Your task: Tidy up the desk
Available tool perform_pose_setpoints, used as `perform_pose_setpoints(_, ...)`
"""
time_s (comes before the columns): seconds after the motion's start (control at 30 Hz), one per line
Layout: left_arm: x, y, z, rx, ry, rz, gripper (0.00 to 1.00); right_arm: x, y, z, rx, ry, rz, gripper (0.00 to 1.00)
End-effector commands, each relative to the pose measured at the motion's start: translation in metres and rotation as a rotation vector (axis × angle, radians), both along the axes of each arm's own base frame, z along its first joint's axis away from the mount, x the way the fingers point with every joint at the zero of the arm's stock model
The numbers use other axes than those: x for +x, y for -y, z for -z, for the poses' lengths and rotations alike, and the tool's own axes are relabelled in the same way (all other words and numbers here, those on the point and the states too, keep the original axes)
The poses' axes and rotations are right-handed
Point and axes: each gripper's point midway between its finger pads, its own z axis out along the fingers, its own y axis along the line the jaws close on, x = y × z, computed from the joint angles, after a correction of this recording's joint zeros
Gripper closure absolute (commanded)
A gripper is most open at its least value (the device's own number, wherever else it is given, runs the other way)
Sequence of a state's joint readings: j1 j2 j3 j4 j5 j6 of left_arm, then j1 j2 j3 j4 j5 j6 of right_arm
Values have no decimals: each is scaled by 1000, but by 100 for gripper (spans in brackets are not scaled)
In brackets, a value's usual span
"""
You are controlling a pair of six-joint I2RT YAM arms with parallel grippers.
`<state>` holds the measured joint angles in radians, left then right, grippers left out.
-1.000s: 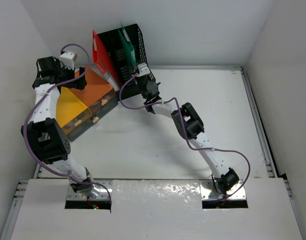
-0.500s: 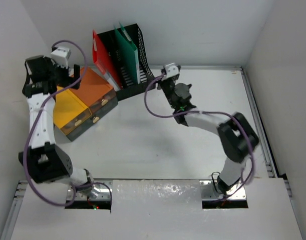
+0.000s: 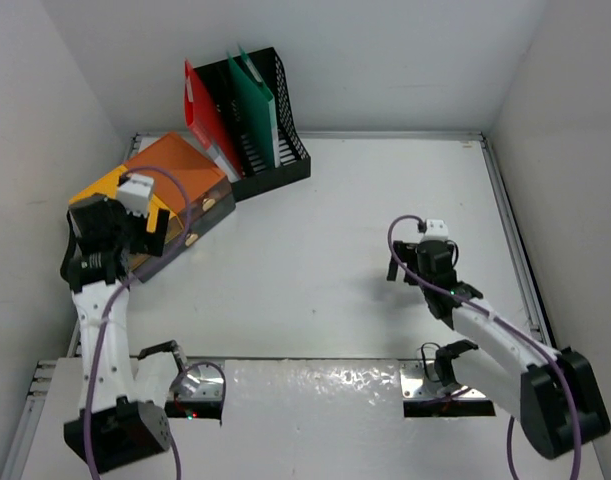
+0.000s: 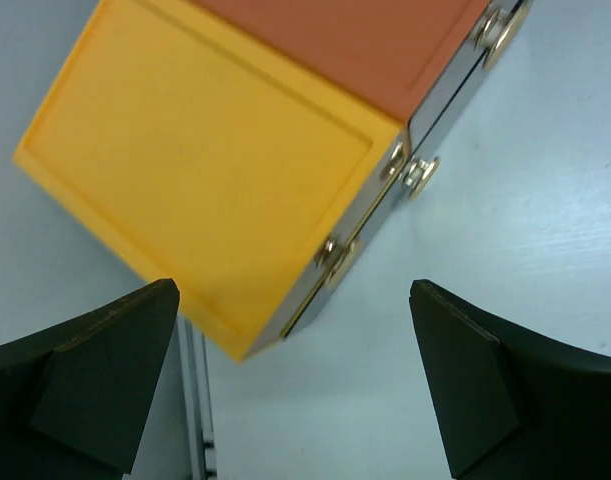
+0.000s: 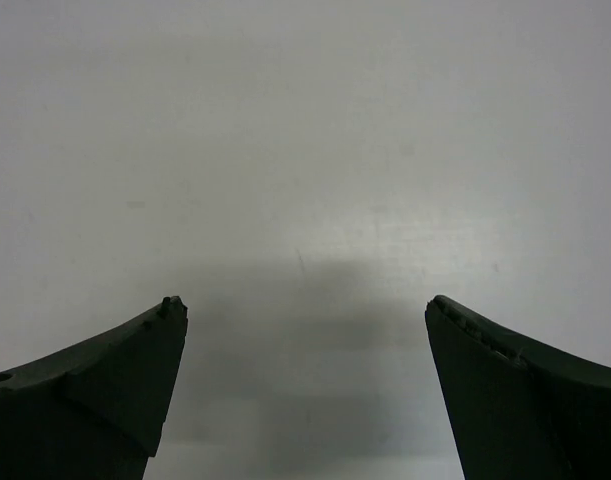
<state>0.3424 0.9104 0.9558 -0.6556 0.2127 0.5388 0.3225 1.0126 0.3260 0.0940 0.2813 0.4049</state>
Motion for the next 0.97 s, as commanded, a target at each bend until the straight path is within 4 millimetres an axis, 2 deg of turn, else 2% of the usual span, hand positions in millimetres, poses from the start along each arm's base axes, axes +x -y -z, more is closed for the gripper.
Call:
perform_pose_setpoints(0.0,-26,-24,2,130,20,-119,0,-11,13,-11,28,36,83,1)
perform_pose_setpoints(0.03,-32,-28,19,140,-7,-144,0,-21,19,-8,22,26,105,1)
perform_pose_setpoints(0.1,-45,-40,28,190,-22,-212,0,-26,31,-10,17,40,176,1)
perform_pose_setpoints(0.13,-52,-41,43,195,-49,-228,0,-33,36,-7,4,23,193,1)
perform_pose_setpoints(0.17,-56,-43,48,202,-53,-243,0,-34,41,-14,5,53,223,1)
perform_pose_setpoints(0.2,-62,-44,47,213,-33,-264,0,-37,44,-14,2,53,238,1)
perform_pose_setpoints(0.23,-68,-43,58,208,-44,-271,0,-43,49,-13,-3,49,257,1)
perform_pose_setpoints(0.3,-73,-40,62,205,-24,-276,0,-48,54,-14,4,54,293,1)
perform_pose_setpoints(0.4,-78,-37,83,185,-46,-280,0,-58,58,-10,14,46,319,1)
perform_pose_setpoints(0.57,-75,-47,87,194,5,-358,0,-65,66,-6,24,75,359,1)
perform_pose_setpoints(0.77,-76,-47,89,194,5,-361,1,-64,72,-7,41,133,408,1)
perform_pose_setpoints(0.93,-78,-48,88,196,11,-370,0,-67,76,-3,37,114,443,1)
